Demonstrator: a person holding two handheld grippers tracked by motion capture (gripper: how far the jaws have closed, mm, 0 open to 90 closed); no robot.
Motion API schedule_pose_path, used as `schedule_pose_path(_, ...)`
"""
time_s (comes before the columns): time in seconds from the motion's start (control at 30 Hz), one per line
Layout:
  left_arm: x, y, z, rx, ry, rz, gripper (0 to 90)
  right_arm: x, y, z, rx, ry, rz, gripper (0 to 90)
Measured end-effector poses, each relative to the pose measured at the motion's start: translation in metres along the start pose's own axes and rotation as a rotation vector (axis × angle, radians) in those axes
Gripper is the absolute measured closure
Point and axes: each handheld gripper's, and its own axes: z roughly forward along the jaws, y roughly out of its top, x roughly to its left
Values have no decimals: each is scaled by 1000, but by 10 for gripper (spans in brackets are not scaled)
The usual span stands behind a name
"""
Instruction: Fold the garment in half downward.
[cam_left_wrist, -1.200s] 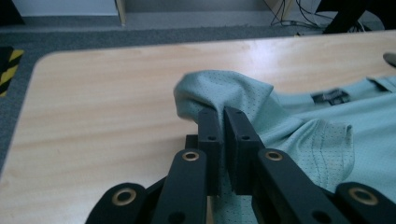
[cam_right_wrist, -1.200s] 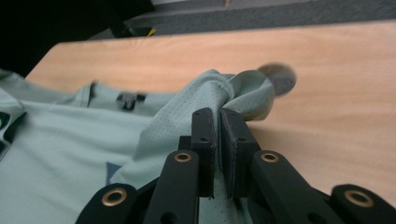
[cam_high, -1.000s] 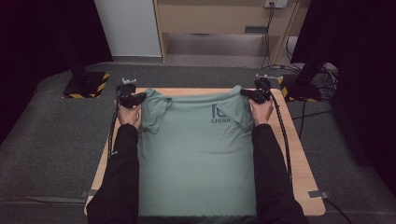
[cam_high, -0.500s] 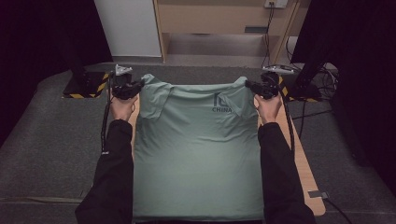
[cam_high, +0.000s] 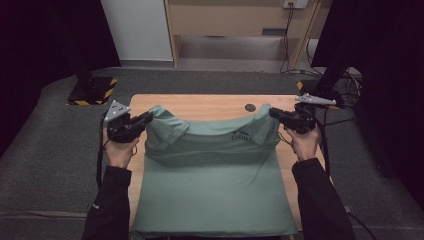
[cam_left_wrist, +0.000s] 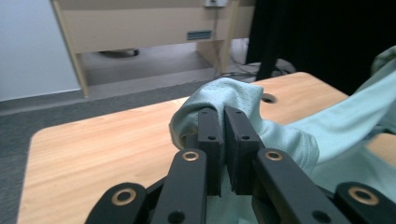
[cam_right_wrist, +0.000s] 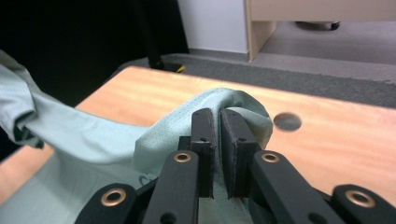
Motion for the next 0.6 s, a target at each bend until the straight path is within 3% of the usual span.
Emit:
schedule_pose_path(0.13, -7, -18, -21, 21, -19, -7, 856, 8, -22, -18, 13, 37, -8, 843)
schedule_pose_path(0.3, -13, -57, -38, 73, -50, -48, 856, 14, -57, -34, 48, 92, 10, 842)
schedule_pose_path(0.43, -18, -95, -42, 151, -67, -76, 855, 17, -87, -39, 122, 100, -3, 840)
schedule_pose_path(0.6, -22, -134, -45, 225, -83, -116, 850, 23, -119, -49, 174, 94, -32, 840)
